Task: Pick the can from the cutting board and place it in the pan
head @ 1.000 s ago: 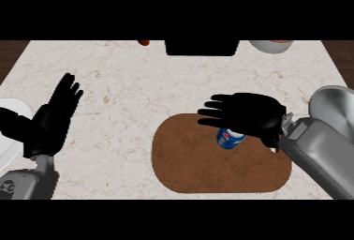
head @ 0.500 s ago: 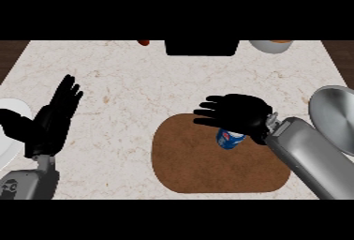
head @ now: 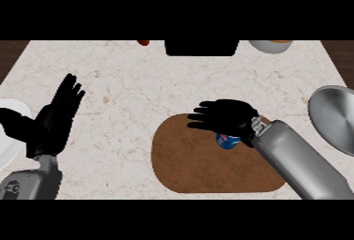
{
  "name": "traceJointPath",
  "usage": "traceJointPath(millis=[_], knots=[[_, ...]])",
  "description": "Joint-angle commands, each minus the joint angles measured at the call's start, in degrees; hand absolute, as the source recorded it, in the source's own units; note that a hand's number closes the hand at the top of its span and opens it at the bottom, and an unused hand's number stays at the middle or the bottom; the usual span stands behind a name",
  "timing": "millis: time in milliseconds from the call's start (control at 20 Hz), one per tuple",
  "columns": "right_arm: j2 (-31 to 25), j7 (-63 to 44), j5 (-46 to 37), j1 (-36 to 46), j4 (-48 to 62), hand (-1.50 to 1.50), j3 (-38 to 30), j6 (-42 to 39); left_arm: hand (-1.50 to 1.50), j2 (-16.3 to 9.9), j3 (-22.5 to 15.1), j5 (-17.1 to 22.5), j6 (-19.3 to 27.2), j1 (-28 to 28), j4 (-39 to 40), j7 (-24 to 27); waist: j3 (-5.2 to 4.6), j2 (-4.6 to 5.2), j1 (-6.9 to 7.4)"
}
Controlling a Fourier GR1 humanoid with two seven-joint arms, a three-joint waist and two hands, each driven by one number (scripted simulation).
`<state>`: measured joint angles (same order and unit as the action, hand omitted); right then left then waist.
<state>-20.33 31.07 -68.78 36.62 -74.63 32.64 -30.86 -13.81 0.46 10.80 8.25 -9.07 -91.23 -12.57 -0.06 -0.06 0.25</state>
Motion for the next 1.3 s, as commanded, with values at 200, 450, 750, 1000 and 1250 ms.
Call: traceJointPath(millis=[200,450,750,1000,1250], knots=[[3.06,8.8,-2.29,0.86,6.66,1.5,0.36,5.66,0.0,-0.49,1.38,0.23,-1.82,-1.13,-0.6,-2.15,0.06,0.14,0.24],[6.33,8.45,-4.35,-1.32,9.8,1.5,-0.34,8.53,0.0,-0.65,3.85,1.21,-2.93,-2.86,2.31,-1.88,0.06,0.18,0.08],[6.25,9.21,-1.71,-4.12,1.16,1.5,-3.91,3.86,0.0,0.86,3.32,-0.6,-2.81,-1.26,1.47,0.71,0.04,0.0,-0.38],[3.1,-0.53,0.85,-8.44,-2.02,1.5,-15.1,8.89,0.0,1.15,2.96,-1.81,-0.92,0.79,-0.1,-0.93,0.07,-0.54,-2.57],[2.26,-18.91,0.72,-18.21,-5.06,1.5,-28.17,13.2,0.0,-0.54,6.21,-1.25,-0.24,3.9,0.1,-0.58,0.0,-2.05,-8.06]])
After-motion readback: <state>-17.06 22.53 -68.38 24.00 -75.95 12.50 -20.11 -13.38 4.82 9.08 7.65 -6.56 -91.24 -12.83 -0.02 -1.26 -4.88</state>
